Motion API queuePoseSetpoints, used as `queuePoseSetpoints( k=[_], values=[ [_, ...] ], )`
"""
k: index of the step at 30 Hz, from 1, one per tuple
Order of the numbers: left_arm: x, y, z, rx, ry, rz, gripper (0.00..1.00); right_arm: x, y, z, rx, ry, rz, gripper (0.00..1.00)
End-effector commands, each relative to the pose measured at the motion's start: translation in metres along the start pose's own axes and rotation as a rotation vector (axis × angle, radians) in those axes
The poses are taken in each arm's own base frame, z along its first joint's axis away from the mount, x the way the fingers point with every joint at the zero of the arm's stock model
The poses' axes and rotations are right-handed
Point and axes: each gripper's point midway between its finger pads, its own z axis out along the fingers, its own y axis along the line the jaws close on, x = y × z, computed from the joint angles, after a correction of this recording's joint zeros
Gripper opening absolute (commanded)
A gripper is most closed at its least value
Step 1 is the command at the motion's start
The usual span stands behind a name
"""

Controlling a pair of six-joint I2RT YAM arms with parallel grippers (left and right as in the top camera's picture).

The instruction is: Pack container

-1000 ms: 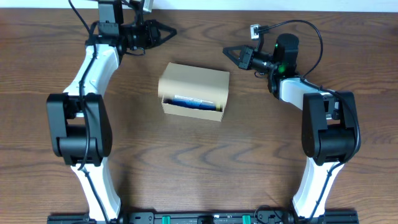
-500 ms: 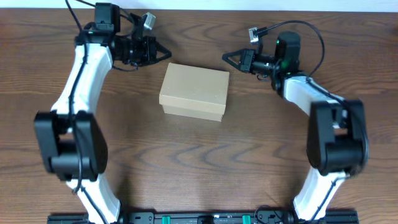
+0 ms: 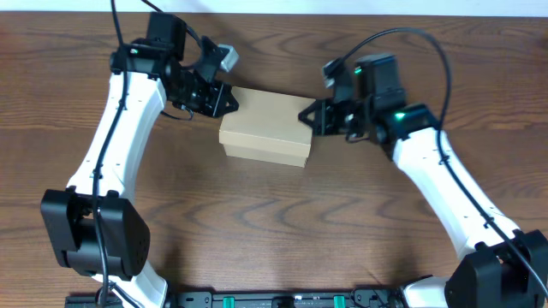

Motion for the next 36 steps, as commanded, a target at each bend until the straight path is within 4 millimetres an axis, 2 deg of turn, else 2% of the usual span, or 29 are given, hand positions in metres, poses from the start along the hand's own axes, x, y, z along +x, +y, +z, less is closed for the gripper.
queuePoseSetpoints(
  k=[1,8,11,17,21,25,29,32,36],
  values=[
    [0.016,0.009,0.014,-0.018,0.049,0.003,0.06,0.014,-0.018,0.013,0.117,0.028,-0.045,0.01],
    [0.041,0.022,0.04,-0.011,0.08,-0.075,0.06,0.034,-0.025,0.025,0.128,0.084,-0.031,0.01],
    [0.049,0.025,0.046,-0.009,0.092,-0.089,0.06,0.041,-0.035,0.026,0.166,0.102,-0.009,0.01],
    [0.054,0.026,0.049,-0.007,0.103,-0.098,0.06,0.063,-0.048,0.032,0.183,0.147,0.015,0.01],
    [0.054,0.026,0.049,-0.007,0.103,-0.098,0.06,0.07,-0.054,0.034,0.202,0.159,0.025,0.01],
    [0.054,0.026,0.049,-0.008,0.102,-0.112,0.06,0.07,-0.053,0.034,0.199,0.156,0.029,0.0],
    [0.049,0.025,0.038,-0.019,0.076,-0.146,0.06,0.062,-0.045,0.025,0.187,0.124,0.016,0.01],
    [0.042,0.024,0.019,-0.056,0.026,-0.141,0.06,0.051,-0.036,0.009,0.188,0.064,-0.007,0.01],
    [0.037,0.031,-0.013,-0.176,-0.045,-0.163,0.06,0.036,-0.036,-0.02,0.272,-0.047,0.005,0.01]
  ],
)
